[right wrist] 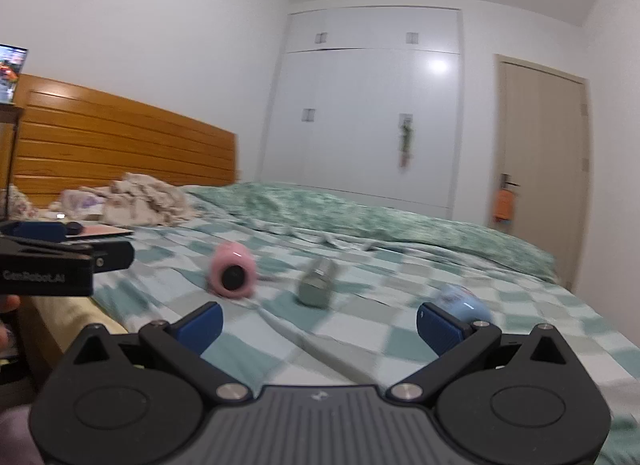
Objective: Flip cup upright
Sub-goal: 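Move the right gripper to the lying pink cup and close on it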
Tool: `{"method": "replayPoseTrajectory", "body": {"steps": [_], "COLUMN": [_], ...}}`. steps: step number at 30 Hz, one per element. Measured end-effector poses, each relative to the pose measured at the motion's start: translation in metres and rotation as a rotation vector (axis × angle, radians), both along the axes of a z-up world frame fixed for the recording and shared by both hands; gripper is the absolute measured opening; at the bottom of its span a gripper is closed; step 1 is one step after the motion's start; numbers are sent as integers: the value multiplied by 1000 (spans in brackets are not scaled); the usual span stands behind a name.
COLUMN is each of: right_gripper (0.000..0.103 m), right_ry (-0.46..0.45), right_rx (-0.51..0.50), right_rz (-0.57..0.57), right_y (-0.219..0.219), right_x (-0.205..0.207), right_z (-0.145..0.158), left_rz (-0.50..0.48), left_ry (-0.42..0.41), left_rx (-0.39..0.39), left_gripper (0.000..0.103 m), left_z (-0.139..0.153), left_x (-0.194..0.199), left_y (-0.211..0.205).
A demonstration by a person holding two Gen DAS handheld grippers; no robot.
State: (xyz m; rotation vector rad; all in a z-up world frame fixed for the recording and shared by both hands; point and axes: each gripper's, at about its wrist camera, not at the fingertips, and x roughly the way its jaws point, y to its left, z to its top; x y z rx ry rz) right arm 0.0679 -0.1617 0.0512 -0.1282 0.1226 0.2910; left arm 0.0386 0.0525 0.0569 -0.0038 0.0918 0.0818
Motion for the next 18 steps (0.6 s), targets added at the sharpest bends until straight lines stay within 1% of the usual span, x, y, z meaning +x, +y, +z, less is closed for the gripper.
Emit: {"method": "replayPoseTrajectory", "body": {"steps": [5, 7, 9, 13, 15, 18], "right_gripper": [103, 103, 103, 103, 103, 103], "right_ry": [31, 40, 69, 99, 129, 176], "right_rx": [-40, -61, -65, -98, -110, -115], "right_rz": [71, 88, 107, 135, 148, 160], "right_y": [42, 62, 77, 108, 127, 153], "right_x": [42, 61, 80, 121, 146, 183], "right_z": [21, 27, 30, 34, 37, 36], "left_rz": [41, 47, 38, 47, 40, 54], "left_ry": [48, 88, 127, 168, 192, 220], "left_rx": [33, 45, 54, 133, 153, 174], "left_gripper": [103, 103, 103, 103, 103, 103], "left_z": [8, 9, 7, 2, -2, -9], "left_x": [32, 49, 66, 98, 115, 142], "left_y": [37, 51, 66, 85, 94, 108]}}
